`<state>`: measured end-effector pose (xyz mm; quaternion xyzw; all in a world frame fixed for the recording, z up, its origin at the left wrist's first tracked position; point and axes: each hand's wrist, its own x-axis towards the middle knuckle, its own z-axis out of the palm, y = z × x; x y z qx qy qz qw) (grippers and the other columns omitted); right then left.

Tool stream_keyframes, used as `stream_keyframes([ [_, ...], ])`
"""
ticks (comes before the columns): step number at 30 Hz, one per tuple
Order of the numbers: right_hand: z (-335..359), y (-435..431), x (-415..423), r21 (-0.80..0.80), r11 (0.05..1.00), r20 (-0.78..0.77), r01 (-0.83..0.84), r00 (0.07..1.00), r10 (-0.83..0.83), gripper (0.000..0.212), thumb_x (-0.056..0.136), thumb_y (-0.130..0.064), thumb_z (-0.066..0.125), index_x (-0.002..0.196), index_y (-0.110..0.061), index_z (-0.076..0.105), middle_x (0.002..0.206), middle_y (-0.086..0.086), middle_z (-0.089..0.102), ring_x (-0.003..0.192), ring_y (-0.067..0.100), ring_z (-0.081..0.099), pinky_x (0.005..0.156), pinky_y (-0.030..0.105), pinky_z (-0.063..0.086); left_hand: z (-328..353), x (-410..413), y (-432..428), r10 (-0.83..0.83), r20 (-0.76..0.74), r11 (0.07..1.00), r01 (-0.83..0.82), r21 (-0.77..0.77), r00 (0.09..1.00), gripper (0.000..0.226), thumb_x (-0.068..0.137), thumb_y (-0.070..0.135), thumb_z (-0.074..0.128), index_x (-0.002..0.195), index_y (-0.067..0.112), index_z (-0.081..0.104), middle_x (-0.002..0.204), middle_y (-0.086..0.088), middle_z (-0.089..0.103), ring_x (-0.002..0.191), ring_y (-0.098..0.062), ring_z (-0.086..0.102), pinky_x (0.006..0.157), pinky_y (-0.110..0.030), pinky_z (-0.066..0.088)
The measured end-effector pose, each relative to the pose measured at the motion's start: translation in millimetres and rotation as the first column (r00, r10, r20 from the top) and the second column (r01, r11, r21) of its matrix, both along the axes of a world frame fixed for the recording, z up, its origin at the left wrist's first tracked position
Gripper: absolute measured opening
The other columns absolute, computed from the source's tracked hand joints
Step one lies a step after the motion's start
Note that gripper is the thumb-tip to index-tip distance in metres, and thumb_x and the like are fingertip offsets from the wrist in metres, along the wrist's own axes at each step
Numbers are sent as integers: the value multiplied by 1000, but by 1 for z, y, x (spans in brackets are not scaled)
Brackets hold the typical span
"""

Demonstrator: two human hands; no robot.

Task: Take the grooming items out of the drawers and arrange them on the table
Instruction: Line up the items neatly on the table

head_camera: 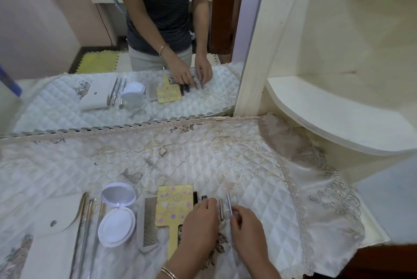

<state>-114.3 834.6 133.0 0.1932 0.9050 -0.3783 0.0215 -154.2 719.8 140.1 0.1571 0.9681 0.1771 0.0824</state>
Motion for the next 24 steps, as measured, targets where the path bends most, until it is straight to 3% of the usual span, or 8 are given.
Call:
stream_keyframes([
  [1,0,-2,0,2,1000,6,-8,1000,8,20,91,-22,47,106,-24,60,89,-3,59,79,9,56,70,20,43,-2,1,-4,-25,-32,1000,25,-8,999,24,67,21,74,84,21,57,82,6,62,68,-12,60,45,-19,27],
  [3,-1,-7,0,4,1000,7,-27,1000,27,22,91,-22,47,108,-24,60,90,-4,61,80,9,56,71,21,44,-9,4,-12,-66,-133,998,66,-9,989,22,61,25,72,76,25,57,75,8,63,59,-10,57,39,-17,33],
  [6,-1,-7,2,-15,1000,-7,20,1000,-20,26,92,-21,46,115,-20,58,101,-5,62,90,9,57,77,19,44,-18,9,-25,-31,-188,999,37,29,982,22,76,36,44,91,26,56,93,7,65,81,-14,49,52,-22,49],
  [10,1,-7,5,-24,999,-16,-26,1000,26,30,92,-24,47,121,-23,53,99,-5,54,85,9,54,69,15,40,-20,13,-34,-43,-139,998,35,-53,989,41,77,41,37,99,25,69,103,7,71,101,-12,43,62,-25,56],
  [13,0,-12,2,2,997,-5,-74,997,74,32,91,-25,49,123,-26,51,96,-8,50,88,9,54,73,18,43,-22,14,-35,-63,-82,998,61,-21,995,44,82,42,34,100,23,70,103,6,71,102,-12,47,63,-24,56],
  [18,1,-22,-5,-20,993,12,-118,993,119,39,90,-17,50,127,-26,47,95,-13,49,98,10,52,81,18,40,-24,20,-39,-69,16,997,69,16,997,58,98,37,1,111,24,55,105,7,72,95,-11,68,67,-19,55],
  [21,2,-23,-8,-16,988,45,-151,987,152,42,89,-18,49,129,-29,45,103,-10,53,104,11,50,87,22,44,-28,24,-42,-101,38,995,101,2,994,56,98,37,2,114,24,54,109,8,71,109,-11,54,84,-20,43],
  [24,3,-22,-12,-15,971,63,-237,969,238,39,88,-18,48,126,-30,49,110,-9,55,107,10,50,90,24,44,-34,27,-45,-124,-44,992,125,16,991,43,98,30,9,128,26,40,117,7,68,114,-12,42,88,-24,33],
])
